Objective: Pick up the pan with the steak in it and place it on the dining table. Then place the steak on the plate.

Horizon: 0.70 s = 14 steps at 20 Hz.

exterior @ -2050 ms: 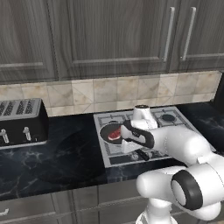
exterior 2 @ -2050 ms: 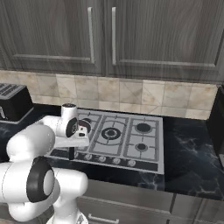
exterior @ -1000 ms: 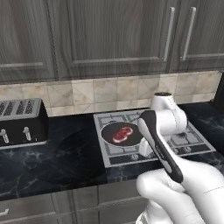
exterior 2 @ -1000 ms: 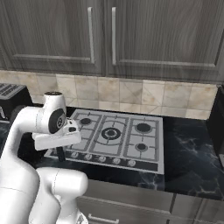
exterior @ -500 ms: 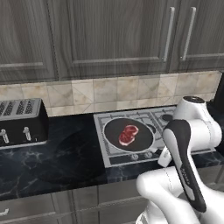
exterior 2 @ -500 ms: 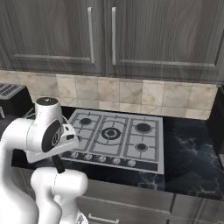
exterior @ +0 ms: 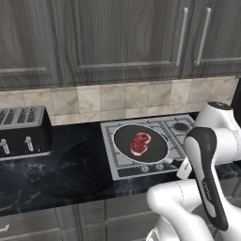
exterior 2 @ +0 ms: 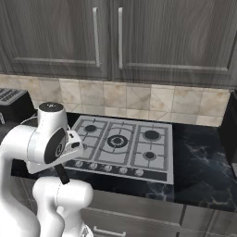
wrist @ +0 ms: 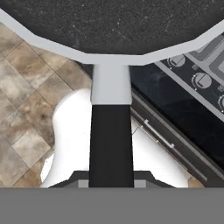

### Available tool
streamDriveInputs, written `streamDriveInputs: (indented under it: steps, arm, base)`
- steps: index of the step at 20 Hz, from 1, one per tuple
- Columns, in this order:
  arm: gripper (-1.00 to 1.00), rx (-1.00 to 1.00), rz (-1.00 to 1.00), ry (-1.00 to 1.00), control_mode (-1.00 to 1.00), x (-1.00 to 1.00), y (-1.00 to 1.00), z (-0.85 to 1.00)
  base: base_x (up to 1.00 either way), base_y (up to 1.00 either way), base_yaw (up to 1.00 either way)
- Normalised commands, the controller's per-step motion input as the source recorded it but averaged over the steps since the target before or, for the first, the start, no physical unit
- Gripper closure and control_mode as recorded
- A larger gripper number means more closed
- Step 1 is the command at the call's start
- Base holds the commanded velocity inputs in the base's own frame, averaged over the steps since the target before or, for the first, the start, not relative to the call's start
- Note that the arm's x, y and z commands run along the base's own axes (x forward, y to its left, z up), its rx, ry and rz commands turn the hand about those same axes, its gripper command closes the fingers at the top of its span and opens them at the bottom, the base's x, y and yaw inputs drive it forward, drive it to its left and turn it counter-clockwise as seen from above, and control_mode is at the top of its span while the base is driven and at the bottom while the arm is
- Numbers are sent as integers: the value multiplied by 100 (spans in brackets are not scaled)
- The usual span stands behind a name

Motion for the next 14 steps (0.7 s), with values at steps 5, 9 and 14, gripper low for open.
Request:
streamDriveInputs:
  steps: [5,9,14]
  arm:
    - [100,0,0,0,-100,0,0,0]
    - [100,0,2,0,100,-3,0,0]
    - [100,0,0,0,100,0,0,0]
  base:
    - [0,0,0]
    - [-15,0,28]
    - [-10,0,49]
